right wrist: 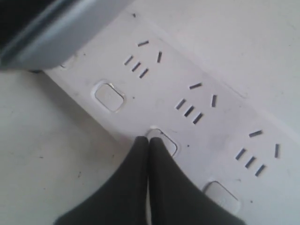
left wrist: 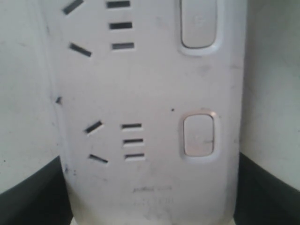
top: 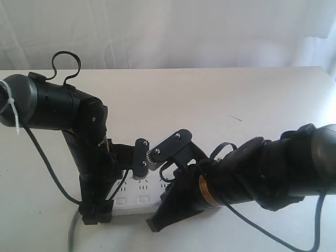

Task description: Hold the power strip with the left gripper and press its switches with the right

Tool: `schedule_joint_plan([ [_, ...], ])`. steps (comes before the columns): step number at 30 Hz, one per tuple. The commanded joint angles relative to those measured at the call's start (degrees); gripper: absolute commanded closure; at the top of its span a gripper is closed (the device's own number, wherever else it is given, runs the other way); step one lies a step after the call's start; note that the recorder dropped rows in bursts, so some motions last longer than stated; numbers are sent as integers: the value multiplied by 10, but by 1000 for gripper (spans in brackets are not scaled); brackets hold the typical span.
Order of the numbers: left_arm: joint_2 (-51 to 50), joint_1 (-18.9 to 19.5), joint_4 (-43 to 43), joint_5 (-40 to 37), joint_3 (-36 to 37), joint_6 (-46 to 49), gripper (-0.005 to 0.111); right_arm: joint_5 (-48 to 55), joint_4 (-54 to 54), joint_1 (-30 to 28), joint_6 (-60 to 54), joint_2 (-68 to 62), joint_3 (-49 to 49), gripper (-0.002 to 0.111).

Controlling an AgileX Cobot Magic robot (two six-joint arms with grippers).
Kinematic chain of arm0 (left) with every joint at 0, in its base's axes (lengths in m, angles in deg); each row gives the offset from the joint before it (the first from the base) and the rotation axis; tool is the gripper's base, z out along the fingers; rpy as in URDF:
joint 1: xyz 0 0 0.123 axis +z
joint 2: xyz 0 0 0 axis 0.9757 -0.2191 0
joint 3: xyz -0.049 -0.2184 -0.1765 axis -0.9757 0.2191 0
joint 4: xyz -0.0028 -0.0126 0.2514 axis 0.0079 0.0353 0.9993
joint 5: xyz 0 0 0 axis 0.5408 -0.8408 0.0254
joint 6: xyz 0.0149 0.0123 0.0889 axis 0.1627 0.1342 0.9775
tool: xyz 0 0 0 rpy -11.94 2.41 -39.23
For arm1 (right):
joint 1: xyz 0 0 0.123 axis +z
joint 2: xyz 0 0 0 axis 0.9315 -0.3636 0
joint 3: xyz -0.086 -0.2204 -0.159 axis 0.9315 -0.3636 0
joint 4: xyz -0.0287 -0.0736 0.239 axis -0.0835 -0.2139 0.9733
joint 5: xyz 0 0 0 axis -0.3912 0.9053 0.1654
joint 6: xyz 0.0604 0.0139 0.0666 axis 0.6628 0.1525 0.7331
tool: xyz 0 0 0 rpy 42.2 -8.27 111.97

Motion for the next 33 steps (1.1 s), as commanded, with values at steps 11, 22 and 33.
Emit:
schedule_joint_plan([
  [11, -21, -2, 23, 14, 9, 7, 107, 28, 5, 0, 2, -17, 12, 108],
  [22, -21, -2, 23, 8, 9, 7, 107, -2, 4, 0, 2, -33, 21, 108],
  [33, -21, -2, 23, 5, 9, 7, 107, -1, 2, 0, 2, -33, 2, 108],
])
